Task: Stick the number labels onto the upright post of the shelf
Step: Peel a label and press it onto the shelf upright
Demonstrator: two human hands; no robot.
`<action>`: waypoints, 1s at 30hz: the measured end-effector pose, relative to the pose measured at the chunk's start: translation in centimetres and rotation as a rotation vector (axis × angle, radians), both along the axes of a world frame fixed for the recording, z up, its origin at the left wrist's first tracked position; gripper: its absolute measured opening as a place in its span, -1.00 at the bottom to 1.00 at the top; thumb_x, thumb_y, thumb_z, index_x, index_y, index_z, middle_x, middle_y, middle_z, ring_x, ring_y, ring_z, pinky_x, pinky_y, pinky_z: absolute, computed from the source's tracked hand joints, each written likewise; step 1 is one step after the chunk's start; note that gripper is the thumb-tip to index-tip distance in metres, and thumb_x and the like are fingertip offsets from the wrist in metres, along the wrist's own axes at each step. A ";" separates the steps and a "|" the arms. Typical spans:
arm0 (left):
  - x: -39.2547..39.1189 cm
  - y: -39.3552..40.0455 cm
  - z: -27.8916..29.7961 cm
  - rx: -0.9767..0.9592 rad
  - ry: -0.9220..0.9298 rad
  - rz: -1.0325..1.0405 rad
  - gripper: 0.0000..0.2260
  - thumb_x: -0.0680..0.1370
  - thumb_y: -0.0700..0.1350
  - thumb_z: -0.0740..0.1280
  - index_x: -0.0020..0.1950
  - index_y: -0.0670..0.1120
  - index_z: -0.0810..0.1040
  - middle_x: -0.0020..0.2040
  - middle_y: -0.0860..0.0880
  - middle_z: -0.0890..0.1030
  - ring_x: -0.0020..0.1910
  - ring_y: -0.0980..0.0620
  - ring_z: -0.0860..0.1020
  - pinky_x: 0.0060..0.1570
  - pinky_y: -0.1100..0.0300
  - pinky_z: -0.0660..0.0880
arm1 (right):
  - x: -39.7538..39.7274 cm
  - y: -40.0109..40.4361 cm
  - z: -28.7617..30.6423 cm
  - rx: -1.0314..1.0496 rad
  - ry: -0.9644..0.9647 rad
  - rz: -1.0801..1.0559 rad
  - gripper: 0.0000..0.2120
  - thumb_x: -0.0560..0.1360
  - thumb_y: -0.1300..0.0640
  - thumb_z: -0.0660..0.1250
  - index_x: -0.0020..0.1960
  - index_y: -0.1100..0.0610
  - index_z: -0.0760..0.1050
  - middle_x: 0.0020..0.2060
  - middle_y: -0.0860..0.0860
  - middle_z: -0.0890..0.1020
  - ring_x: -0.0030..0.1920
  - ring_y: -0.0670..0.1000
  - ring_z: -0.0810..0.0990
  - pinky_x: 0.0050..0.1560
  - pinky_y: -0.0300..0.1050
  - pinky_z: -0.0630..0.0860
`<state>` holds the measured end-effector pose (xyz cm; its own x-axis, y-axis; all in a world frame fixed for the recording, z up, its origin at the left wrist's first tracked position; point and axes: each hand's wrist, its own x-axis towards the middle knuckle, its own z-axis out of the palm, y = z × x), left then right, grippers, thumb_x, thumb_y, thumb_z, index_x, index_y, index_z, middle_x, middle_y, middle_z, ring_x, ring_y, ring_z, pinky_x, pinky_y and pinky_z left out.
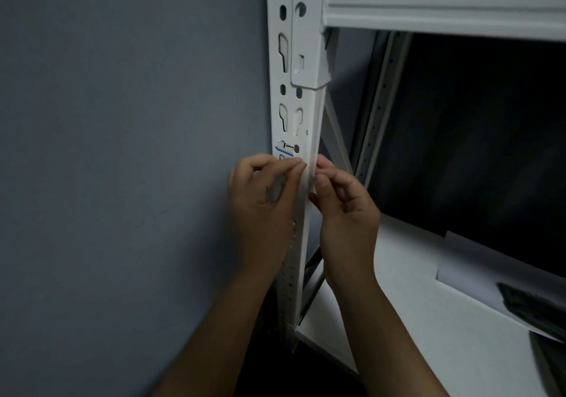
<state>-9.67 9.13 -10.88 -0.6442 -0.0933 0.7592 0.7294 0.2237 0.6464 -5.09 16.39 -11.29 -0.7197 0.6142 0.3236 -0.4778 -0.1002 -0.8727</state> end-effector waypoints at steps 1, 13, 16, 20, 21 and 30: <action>-0.1 -0.1 0.1 -0.025 0.005 0.013 -0.92 0.48 -0.09 0.39 -0.06 -0.05 0.64 -0.09 0.17 0.44 -0.07 -0.05 0.50 -0.01 0.33 0.41 | 0.0 0.0 0.0 -0.001 -0.001 0.001 -0.82 0.54 0.33 0.28 0.04 0.13 0.57 0.11 -0.08 0.64 0.11 -0.15 0.62 0.14 -0.17 0.57; -0.4 0.2 0.9 -0.260 0.156 0.378 -0.92 0.45 -0.05 0.36 -0.18 -0.02 0.61 0.16 0.06 0.36 0.19 -0.05 0.27 0.17 0.34 0.08 | 0.0 -0.3 0.1 0.011 -0.038 -0.035 -0.83 0.53 0.29 0.30 0.00 0.06 0.59 0.13 -0.05 0.64 0.12 -0.12 0.62 0.16 -0.05 0.58; -0.6 0.4 0.8 -0.308 0.191 0.446 -0.91 0.45 -0.04 0.33 -0.21 -0.02 0.58 0.21 0.03 0.41 0.22 -0.03 0.26 0.12 0.10 0.18 | 0.0 -0.3 0.1 0.013 -0.039 -0.040 -0.82 0.53 0.28 0.31 0.00 0.03 0.59 0.14 -0.04 0.64 0.13 -0.11 0.62 0.16 -0.05 0.58; -0.9 0.5 0.8 -0.333 0.227 0.458 -0.91 0.45 -0.06 0.35 -0.21 -0.05 0.57 0.22 -0.02 0.45 0.23 -0.03 0.26 0.10 0.04 0.21 | -0.1 -0.4 0.1 0.016 -0.039 -0.052 -0.82 0.53 0.29 0.30 0.00 0.04 0.59 0.13 -0.05 0.64 0.12 -0.12 0.62 0.15 -0.08 0.58; -0.9 0.5 0.8 -0.336 0.224 0.451 -0.90 0.46 -0.05 0.34 -0.21 -0.05 0.57 0.23 0.02 0.39 0.24 -0.03 0.26 0.12 0.06 0.20 | -0.2 -0.4 0.1 0.016 -0.036 -0.051 -0.82 0.54 0.29 0.30 0.00 0.04 0.59 0.13 -0.04 0.64 0.12 -0.12 0.62 0.14 -0.10 0.59; -0.5 0.1 -0.4 -0.345 0.180 0.385 -0.87 0.44 -0.01 0.34 -0.20 -0.06 0.54 0.22 0.03 0.36 0.18 -0.05 0.29 0.12 0.26 0.10 | 0.0 -0.5 0.3 -0.038 -0.009 -0.022 -0.83 0.53 0.34 0.29 -0.03 0.11 0.58 0.11 -0.04 0.65 0.10 -0.12 0.63 0.11 -0.11 0.60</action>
